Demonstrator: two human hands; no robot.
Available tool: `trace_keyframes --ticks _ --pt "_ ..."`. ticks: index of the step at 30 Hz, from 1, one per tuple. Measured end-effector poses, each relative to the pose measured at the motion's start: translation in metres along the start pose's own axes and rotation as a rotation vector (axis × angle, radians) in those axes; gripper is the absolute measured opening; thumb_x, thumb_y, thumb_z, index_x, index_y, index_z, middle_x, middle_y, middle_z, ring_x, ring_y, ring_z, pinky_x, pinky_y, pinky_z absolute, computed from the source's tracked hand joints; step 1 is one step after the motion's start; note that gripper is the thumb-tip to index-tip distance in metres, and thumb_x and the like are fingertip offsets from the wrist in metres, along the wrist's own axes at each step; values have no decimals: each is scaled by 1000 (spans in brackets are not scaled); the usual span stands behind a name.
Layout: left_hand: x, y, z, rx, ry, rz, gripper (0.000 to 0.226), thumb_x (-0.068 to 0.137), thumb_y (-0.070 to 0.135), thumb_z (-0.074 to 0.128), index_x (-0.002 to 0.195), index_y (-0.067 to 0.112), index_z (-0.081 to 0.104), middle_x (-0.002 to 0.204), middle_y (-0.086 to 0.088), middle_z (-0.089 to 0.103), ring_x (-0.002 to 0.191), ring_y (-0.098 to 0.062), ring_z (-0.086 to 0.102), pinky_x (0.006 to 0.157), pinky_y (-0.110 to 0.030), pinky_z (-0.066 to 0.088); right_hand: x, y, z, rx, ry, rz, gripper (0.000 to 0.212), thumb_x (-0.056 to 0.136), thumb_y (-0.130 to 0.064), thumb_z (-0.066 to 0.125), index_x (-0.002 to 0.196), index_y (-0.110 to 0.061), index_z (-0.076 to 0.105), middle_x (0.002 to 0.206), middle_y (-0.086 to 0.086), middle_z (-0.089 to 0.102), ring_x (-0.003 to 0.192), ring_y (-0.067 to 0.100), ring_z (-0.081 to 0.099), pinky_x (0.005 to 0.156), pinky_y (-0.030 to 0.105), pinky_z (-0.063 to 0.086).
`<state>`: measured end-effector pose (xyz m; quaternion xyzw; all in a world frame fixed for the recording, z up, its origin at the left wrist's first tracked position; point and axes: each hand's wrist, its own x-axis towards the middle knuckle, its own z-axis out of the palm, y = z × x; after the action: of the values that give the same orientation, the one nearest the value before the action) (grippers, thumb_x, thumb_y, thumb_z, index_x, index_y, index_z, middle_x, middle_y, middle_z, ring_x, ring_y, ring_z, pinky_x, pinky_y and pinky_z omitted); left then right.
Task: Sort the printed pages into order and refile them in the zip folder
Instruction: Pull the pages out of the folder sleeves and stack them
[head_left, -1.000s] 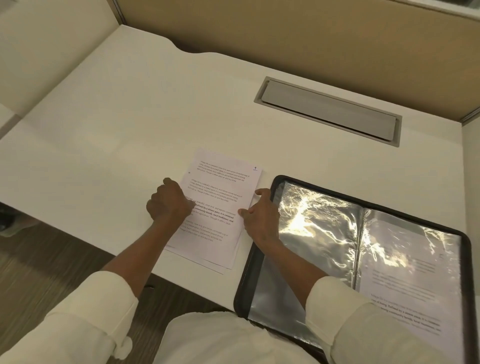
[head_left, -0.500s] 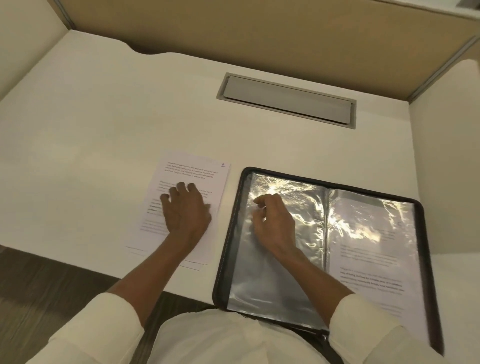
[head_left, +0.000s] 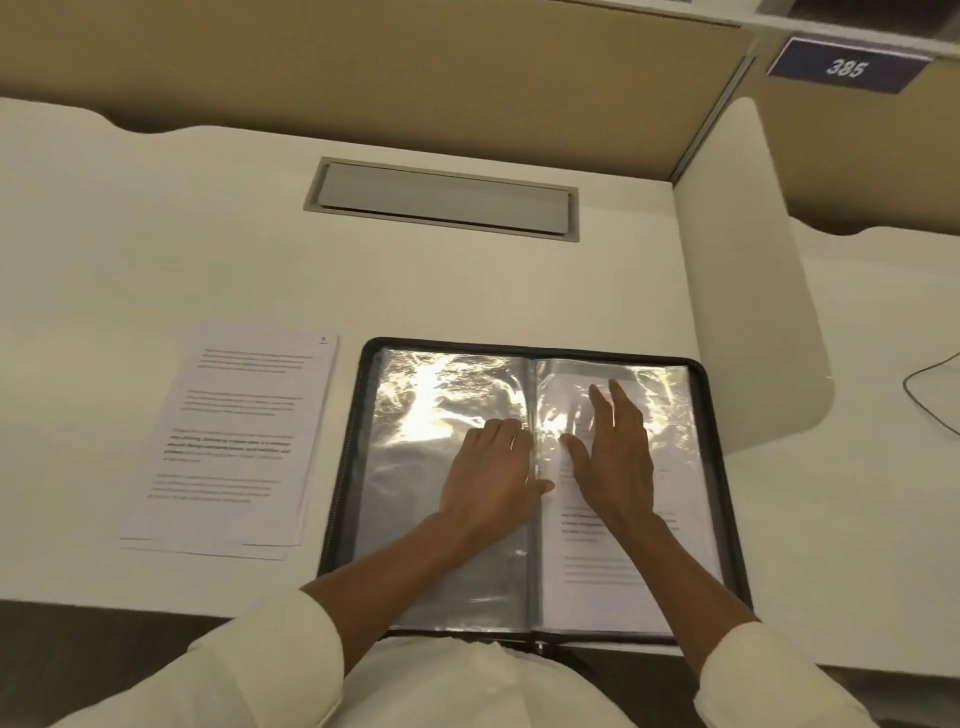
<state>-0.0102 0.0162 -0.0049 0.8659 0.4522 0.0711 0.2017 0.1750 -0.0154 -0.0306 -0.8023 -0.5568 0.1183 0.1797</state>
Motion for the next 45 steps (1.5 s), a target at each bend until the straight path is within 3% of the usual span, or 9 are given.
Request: trace_keyframes --ticks 8,16,21,26,29,35,40,42,45 --pt "10 39 20 33 -180 18 93 94 65 63 158 8 29 175 -15 6 162 -30 4 131 -44 15 35 76 -32 -46 -172 -5 117 89 -59 74 168 -12 2 176 11 1 162 26 1 131 49 11" --pt "17 58 24 108 -243 -62 99 88 59 75 159 10 26 175 -14 4 162 -31 4 131 -46 14 47 89 -44 -192 -244 -69 122 87 -76 62 167 -17 -8 172 12 21 159 31 17 128 55 8" --pt "20 68 24 117 -230 -118 101 85 54 81 159 13 27 175 -11 6 161 -30 6 130 -45 14 53 72 -67 -62 -219 45 99 87 -53 78 162 -20 24 127 4 68 133 32 52 116 55 33" --pt "25 79 19 4 -229 -216 107 77 75 76 157 17 35 175 -8 9 161 -26 9 130 -47 15 47 71 -90 194 -417 267 65 80 -42 89 135 -20 62 118 1 71 104 23 69 91 39 56" --pt "25 95 12 -223 -207 -371 114 63 94 66 149 22 48 172 -3 19 159 -21 16 127 -48 21 37 71 -101 513 -577 342 34 78 -26 92 108 -21 76 103 2 78 86 21 77 86 46 64" --pt "19 134 7 -382 -117 -507 102 57 87 79 134 26 50 129 11 53 121 -13 49 102 -39 47 20 62 -119 960 -807 299 24 93 -13 76 117 -8 74 104 16 79 98 34 78 100 56 58" --pt "13 134 9 -385 49 -707 25 92 34 75 109 27 59 101 12 68 96 -16 65 79 -33 52 23 64 -111 1151 -841 295 48 102 -45 55 132 -8 65 114 21 76 111 39 73 102 53 56" --pt "10 119 7 -420 95 -811 6 92 23 67 95 28 67 97 12 73 93 -16 70 82 -33 56 29 67 -106 1080 -754 279 55 98 -56 54 132 -13 65 112 14 79 109 35 74 97 48 58" --pt "5 89 -2 -410 159 -919 12 89 22 64 81 27 73 84 10 75 81 -16 72 82 -40 62 39 79 -94 629 -515 84 49 93 -57 70 128 -23 67 115 -5 76 109 18 71 92 35 56"
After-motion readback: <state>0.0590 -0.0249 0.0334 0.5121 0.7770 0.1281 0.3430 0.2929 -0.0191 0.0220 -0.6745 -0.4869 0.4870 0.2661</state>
